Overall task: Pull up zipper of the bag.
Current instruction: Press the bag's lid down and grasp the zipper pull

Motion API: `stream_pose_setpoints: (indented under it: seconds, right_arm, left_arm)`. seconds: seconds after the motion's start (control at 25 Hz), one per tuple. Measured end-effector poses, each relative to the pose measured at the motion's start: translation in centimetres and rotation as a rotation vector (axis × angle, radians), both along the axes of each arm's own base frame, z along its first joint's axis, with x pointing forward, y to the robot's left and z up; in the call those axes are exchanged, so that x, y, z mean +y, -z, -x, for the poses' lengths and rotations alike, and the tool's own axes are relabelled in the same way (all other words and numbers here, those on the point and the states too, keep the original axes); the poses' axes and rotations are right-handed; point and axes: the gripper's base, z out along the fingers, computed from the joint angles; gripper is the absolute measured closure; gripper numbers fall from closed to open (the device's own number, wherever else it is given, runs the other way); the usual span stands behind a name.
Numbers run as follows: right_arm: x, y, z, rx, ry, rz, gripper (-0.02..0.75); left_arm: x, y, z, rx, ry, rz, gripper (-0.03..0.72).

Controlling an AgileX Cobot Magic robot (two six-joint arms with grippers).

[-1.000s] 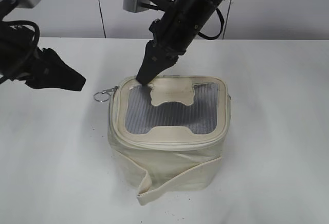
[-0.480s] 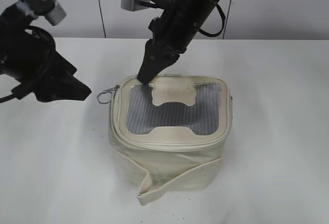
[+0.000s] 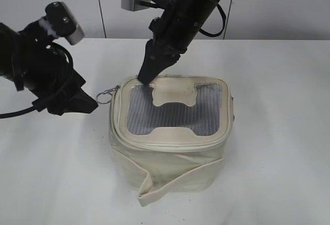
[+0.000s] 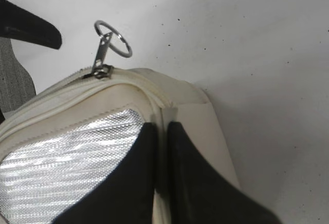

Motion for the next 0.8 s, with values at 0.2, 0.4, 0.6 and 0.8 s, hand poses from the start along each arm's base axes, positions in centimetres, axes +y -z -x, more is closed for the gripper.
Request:
stream_pose_setpoints:
  seconds: [0.2, 0.4, 0.6, 0.8]
  right_arm:
    - [0.0, 0.0, 0.0, 0.0, 0.0, 0.0, 0.699]
    - [0.0, 0.0, 0.0, 0.001, 0.001, 0.0, 0.699]
    - [0.0, 0.0, 0.0, 0.001, 0.001, 0.0, 0.699]
    - [0.0, 0.0, 0.0, 0.001, 0.001, 0.0, 0.699]
  left_arm:
    - [-0.6, 0.8, -0.1, 0.009, 0.029, -0.019, 0.148]
    - [-1.9, 1.2, 0.1, -0.03, 0.073, -0.042, 0.148]
    - [-2.0, 1.3, -0.4, -0.089, 0.054, -0.051, 0.148]
    - [-2.0, 1.2, -0.7, -0.112, 0.041, -0.049, 0.214]
